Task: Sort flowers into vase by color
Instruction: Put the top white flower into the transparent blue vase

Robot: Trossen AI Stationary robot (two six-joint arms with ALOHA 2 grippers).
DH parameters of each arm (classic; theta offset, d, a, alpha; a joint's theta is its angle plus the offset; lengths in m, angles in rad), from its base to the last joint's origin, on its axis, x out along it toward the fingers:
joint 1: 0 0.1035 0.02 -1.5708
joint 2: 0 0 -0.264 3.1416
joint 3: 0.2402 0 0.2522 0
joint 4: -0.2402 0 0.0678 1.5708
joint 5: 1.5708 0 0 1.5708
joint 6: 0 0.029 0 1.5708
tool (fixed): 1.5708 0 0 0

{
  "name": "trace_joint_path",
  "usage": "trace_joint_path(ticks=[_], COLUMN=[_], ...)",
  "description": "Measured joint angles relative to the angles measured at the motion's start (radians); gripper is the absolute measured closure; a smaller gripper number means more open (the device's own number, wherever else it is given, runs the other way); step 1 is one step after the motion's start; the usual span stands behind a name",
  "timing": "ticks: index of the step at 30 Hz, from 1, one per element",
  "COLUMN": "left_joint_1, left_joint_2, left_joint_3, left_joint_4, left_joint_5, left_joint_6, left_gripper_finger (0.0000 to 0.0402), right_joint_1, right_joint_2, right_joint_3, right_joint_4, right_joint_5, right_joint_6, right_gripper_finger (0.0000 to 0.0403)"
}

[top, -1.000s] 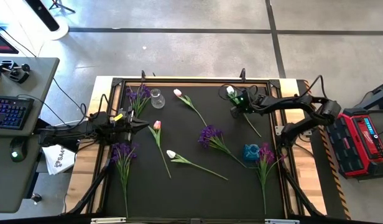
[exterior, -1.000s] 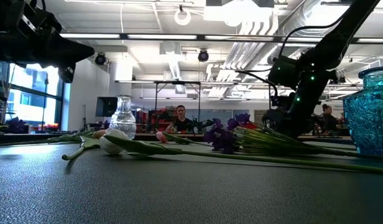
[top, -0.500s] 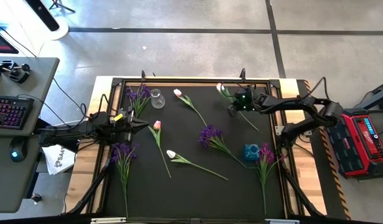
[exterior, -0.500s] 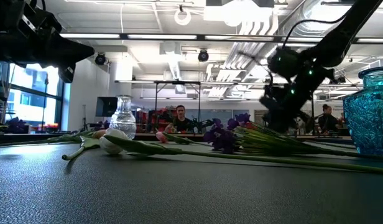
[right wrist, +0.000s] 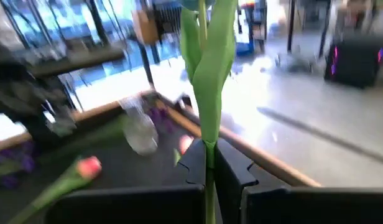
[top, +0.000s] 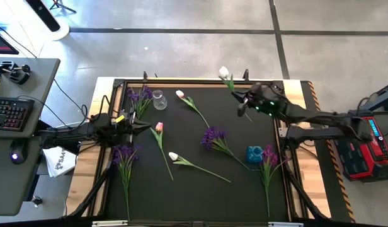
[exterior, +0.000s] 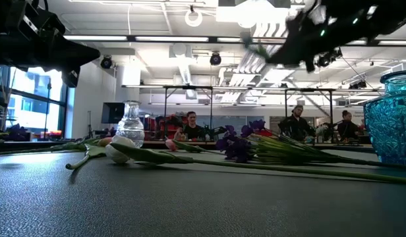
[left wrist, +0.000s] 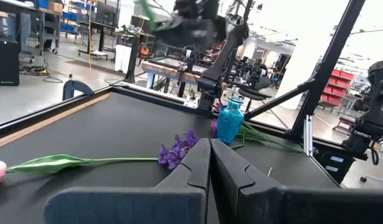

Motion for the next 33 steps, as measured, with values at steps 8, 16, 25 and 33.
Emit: trace_joint_path(ticks=[8, 16, 25, 33], left_joint_1=[0.0, 0.0, 0.0, 0.0], left_joint_2=[0.0, 0.0, 0.0, 0.0], left_joint_3=[0.0, 0.0, 0.0, 0.0], left_joint_4=[0.0, 0.0, -0.003, -0.003], left_joint_5=[0.0, 0.0, 0.0, 0.0], left_joint_6=[0.0, 0.0, -0.001, -0.001], left_gripper_finger=[0.0401, 0.0402, 0.0402, 0.0402], right_joint_1=[0.346, 0.7, 1.039, 1.236], right_joint_2=[-0.2, -0.202, -0.16, -0.024], right_joint_3=[0.002, 0.002, 0.002, 0.002], right_joint_4=[0.031, 0.167, 0.243, 0.459], right_joint_5=[0.312, 0.553, 0.939, 1.15], right_joint_6=[-0.07, -0.212, -0.289, -0.385], right_gripper_finger=[0.0403, 0.0403, 0.0403, 0.0403])
